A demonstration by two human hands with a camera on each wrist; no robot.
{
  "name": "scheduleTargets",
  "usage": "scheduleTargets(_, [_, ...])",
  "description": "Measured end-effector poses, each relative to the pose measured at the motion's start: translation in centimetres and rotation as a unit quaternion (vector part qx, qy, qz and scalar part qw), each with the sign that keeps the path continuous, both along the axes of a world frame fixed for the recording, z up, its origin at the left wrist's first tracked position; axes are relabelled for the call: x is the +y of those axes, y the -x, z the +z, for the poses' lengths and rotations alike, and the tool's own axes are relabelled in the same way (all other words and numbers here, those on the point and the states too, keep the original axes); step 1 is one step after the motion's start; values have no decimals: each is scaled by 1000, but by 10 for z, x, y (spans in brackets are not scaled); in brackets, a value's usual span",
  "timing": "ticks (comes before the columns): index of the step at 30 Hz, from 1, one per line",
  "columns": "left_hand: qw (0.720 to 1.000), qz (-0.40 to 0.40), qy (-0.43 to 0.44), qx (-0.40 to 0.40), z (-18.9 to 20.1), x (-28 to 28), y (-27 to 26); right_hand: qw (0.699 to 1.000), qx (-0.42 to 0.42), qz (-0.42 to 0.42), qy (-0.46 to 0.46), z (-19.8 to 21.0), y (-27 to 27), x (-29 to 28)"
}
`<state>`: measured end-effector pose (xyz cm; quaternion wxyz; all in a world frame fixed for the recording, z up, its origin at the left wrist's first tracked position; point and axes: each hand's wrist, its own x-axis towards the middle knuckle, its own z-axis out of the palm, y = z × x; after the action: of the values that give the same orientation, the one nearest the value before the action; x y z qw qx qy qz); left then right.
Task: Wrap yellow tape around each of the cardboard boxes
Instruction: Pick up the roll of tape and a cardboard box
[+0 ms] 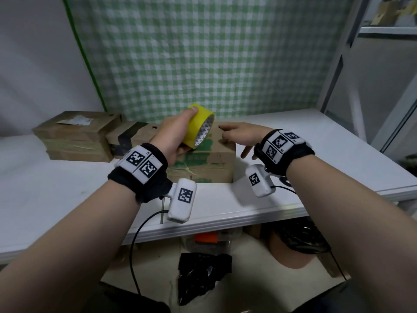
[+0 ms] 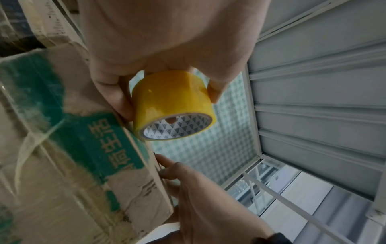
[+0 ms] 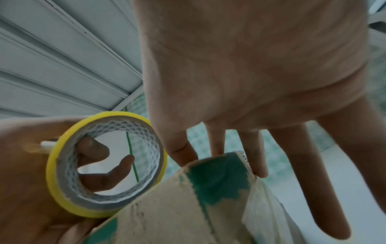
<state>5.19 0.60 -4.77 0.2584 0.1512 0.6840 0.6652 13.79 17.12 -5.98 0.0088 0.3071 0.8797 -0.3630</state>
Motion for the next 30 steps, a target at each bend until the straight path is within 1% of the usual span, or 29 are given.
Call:
scheduleTargets(3, [1000, -9, 0, -3, 1, -5, -3, 999, 43, -12, -5, -1, -7, 0])
scheduleTargets(6, [1000, -16, -15, -15, 1, -10, -7, 988, 152, -32, -11, 4, -14, -3])
scheduleTargets(8, [998, -33, -32, -32, 0, -12, -13, 973, 228, -35, 26, 10, -21, -8])
scheduleTargets(10, [995, -68, -49, -52, -2, -12, -21, 958, 274, -11, 88, 15, -28, -17])
scheduleTargets(11, [993, -89, -54, -57, -3, -11, -25, 954, 283, 9, 102, 16, -33, -22])
scheduleTargets(13, [989, -120, -64, -66, -6, -10, -31, 957, 276, 49, 81, 16, -41, -31])
scheduleTargets(15, [983, -155, -74, -70, -8, -11, -39, 958, 268, 69, 72, 13, -49, -36])
scheduleTargets(17, [979, -182, -78, -42, -9, -15, -45, 950, 284, 60, 112, 10, -55, -36])
scheduleTargets(19, [978, -197, -68, 28, -14, -20, -45, 941, 300, 35, 154, 10, -61, -34])
scheduleTargets(21, [976, -196, -51, 77, -21, -23, -42, 941, 310, 23, 135, 8, -66, -33])
scheduleTargets(25, [982, -135, -26, 127, -31, -25, -38, 934, 349, 12, 71, -2, -69, -33])
scheduleTargets(28, [978, -104, -20, 181, -31, -24, -40, 932, 359, 35, 39, -3, -70, -33])
scheduleTargets(30, [977, -91, -29, 192, -29, -22, -42, 933, 352, 68, 34, -2, -70, -35])
